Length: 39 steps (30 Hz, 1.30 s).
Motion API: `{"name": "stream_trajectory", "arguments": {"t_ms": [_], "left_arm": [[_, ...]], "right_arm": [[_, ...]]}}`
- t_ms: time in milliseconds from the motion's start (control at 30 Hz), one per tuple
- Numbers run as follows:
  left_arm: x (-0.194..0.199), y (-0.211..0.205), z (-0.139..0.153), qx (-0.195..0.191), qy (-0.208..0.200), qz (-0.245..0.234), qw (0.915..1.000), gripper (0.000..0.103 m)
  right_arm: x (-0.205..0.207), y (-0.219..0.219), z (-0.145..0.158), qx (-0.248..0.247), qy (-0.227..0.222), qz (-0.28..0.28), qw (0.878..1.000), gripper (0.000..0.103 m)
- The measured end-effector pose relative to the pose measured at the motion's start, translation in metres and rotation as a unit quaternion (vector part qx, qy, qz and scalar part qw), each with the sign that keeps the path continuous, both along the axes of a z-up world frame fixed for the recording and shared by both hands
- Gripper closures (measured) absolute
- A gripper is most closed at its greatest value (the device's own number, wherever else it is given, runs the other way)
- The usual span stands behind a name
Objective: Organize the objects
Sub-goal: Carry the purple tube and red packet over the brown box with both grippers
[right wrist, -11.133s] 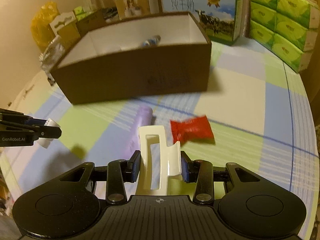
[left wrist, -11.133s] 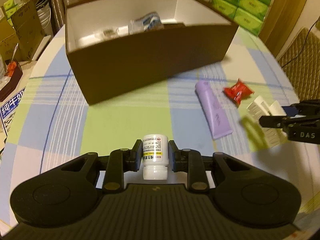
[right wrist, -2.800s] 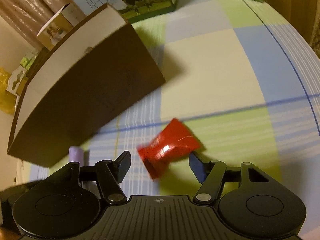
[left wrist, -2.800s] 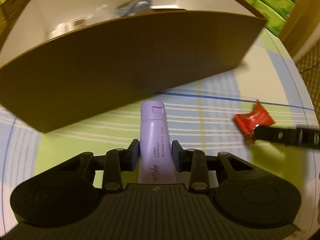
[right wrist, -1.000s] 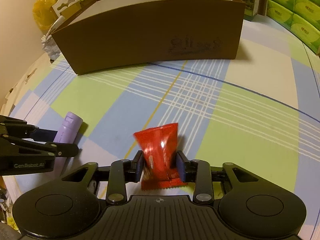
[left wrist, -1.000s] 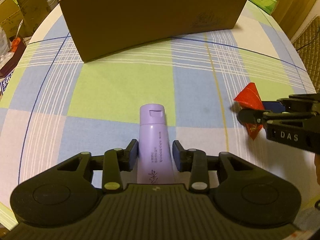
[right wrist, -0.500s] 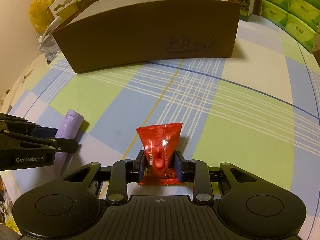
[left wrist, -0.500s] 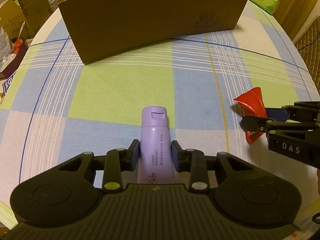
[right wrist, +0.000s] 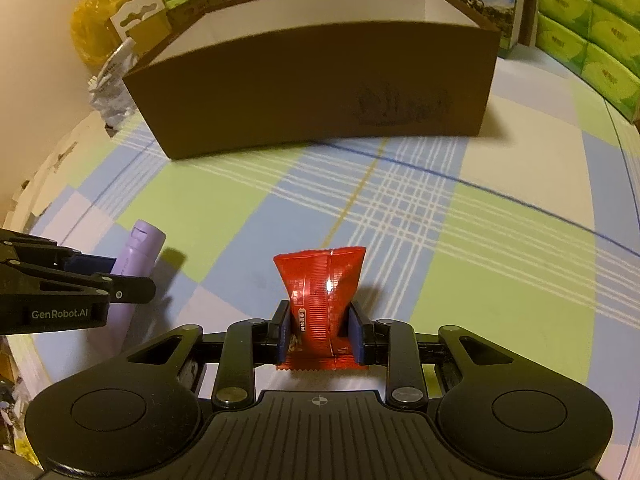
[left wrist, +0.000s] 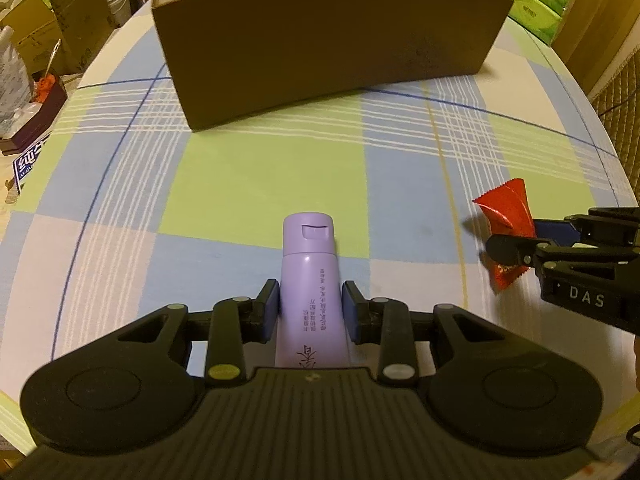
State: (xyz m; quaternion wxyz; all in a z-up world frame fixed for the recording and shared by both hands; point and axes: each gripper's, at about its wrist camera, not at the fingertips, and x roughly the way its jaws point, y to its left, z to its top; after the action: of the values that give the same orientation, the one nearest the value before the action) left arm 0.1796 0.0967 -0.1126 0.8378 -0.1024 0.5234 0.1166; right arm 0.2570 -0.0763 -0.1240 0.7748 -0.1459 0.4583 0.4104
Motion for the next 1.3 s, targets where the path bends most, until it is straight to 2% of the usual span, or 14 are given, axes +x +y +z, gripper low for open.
{"name": "stream_trajectory", "arguments": {"t_ms": [300,667,1000,1300], "left_arm": [[0.001,0.014,0.022,0.002,-0.026,0.013,0.9996,0.075],[0.02,0.036,0.073,0.01,-0.092,0.019,0.9956,0.075],[0.071,0.068,0.116,0.027,-0.152,0.016,0.9879,0.075],[0.128,0.108,0.123,0.04,-0.163,0.032,0.9852,0.075]], "right_arm": [[0.012,0.012,0.022,0.03,-0.006,0.004,1.0,0.077],[0.054,0.04,0.067,0.089,-0.024,0.002,0.996,0.077],[0.102,0.085,0.106,0.139,-0.046,0.001,0.989,0.077],[0.145,0.123,0.104,0.139,-0.034,-0.012,0.99,0.077]]}}
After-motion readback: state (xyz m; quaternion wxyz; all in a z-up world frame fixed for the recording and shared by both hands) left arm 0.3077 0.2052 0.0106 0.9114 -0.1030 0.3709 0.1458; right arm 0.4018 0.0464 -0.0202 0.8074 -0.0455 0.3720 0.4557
